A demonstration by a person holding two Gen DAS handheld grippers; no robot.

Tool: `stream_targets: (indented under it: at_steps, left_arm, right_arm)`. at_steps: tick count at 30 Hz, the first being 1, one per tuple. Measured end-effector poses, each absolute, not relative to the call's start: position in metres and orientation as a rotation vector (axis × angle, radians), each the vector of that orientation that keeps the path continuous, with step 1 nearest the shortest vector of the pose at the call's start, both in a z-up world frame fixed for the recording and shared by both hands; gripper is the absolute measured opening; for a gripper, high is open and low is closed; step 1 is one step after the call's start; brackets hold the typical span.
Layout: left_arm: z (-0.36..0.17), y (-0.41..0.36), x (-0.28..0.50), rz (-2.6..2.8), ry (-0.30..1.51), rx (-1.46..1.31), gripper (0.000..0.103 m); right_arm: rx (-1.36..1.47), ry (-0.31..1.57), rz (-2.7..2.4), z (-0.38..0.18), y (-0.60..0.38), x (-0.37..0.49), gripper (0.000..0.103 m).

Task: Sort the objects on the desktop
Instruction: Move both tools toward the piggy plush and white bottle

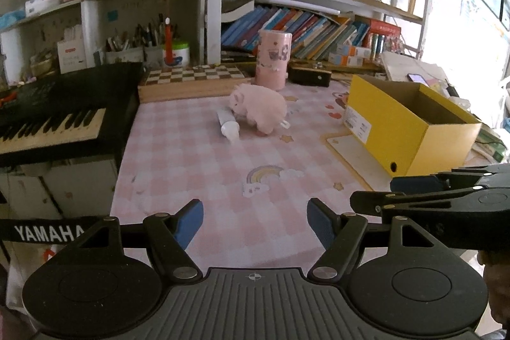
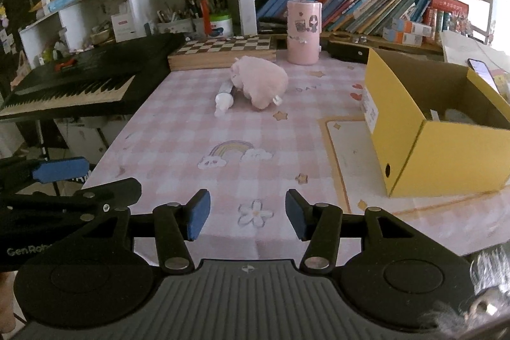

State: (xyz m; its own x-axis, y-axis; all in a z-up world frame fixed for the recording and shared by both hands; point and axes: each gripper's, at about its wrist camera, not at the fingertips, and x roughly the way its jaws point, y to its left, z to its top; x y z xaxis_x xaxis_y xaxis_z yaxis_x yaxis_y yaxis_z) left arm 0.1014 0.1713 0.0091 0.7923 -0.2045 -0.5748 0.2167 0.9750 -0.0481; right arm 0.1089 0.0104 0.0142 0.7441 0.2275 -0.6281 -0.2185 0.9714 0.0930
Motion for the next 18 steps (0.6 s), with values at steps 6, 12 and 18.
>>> stream_targets:
  at_steps: [6, 12, 18]
  left_arm:
    - [0.005, 0.158, 0.134, -0.211, 0.632, 0.013, 0.074]
    - [0.002, 0.150, 0.164, -0.179, 0.654, -0.008, 0.074]
    - [0.002, 0.143, 0.189, -0.136, 0.673, -0.020, 0.074]
  right_arm:
    - [-0.001, 0.701, 0.263, 0.015, 0.001, 0.148, 0.052]
    - [-0.014, 0.724, 0.296, 0.013, -0.007, 0.188, 0.052]
    - [-0.021, 0.745, 0.339, 0.012, -0.013, 0.221, 0.054]
